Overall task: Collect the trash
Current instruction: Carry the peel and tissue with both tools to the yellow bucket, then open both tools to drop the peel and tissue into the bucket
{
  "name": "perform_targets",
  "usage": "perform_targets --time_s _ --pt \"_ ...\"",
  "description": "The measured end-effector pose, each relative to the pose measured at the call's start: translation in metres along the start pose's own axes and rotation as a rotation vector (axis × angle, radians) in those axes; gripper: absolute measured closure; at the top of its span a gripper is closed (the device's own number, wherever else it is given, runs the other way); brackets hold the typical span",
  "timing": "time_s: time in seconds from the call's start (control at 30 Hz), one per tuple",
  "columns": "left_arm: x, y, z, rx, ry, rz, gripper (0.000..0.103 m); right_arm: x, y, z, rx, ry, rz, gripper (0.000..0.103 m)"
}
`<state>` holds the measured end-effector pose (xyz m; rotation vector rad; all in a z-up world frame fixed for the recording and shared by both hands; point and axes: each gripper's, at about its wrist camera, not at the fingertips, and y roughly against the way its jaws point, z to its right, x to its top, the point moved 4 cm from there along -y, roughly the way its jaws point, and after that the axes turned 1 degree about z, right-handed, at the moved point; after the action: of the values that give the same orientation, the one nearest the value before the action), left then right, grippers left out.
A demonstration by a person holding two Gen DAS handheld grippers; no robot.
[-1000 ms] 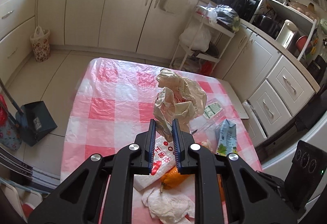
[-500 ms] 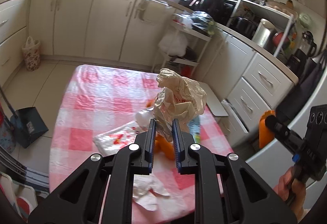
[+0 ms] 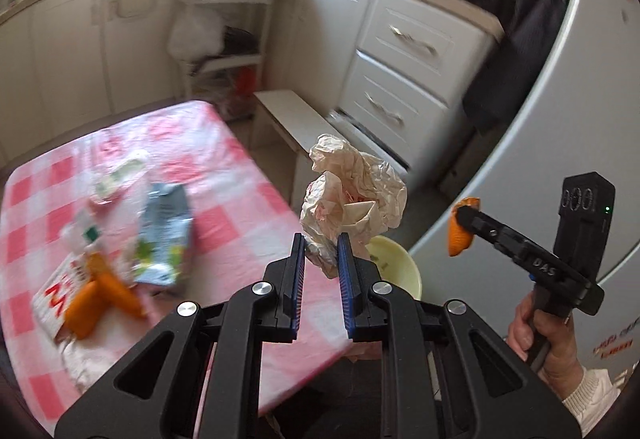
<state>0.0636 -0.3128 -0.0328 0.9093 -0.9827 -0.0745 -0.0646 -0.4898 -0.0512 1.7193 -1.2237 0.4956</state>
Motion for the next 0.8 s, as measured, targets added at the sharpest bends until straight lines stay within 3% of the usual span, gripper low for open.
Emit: perform_targets --time_s 0.13,0.43,0.5,0.57,0.63,0.73,0.8 --pt "0.003 -0.066 0.039 -0.030 -0.087 -0.122 0.088 -0.020 -0.012 0.052 -0.077 -0.059 -0.040 0.079" --pt "-0.004 -0.185 0.077 -0.071 -0.183 -0.325 0.087 -0.056 -0.052 0.126 -0.181 -0.130 -0.135 0.079" --pt "-0.007 -0.210 0.083 -0.061 -0.214 -0.384 0.086 -0.062 -0.060 0.139 -0.200 -0.145 -0.163 0.075" --pt "-0.010 -0.224 0.088 -0.046 -0.231 -0.415 0.082 -0.068 -0.066 0.149 -0.222 -0.165 -0.185 0.058" --pt "-0.011 -0.229 0.090 -0.043 -0.239 -0.424 0.078 -0.071 -0.067 0.156 -0.234 -0.183 -0.195 0.057" --pt "-0.005 -0.223 0.086 -0.039 -0.218 -0.389 0.063 -0.072 -0.064 0.160 -0.241 -0.199 -0.187 0.053" --pt "-0.002 -0.212 0.078 -0.041 -0.193 -0.368 0.061 -0.070 -0.060 0.158 -0.238 -0.205 -0.182 0.052"
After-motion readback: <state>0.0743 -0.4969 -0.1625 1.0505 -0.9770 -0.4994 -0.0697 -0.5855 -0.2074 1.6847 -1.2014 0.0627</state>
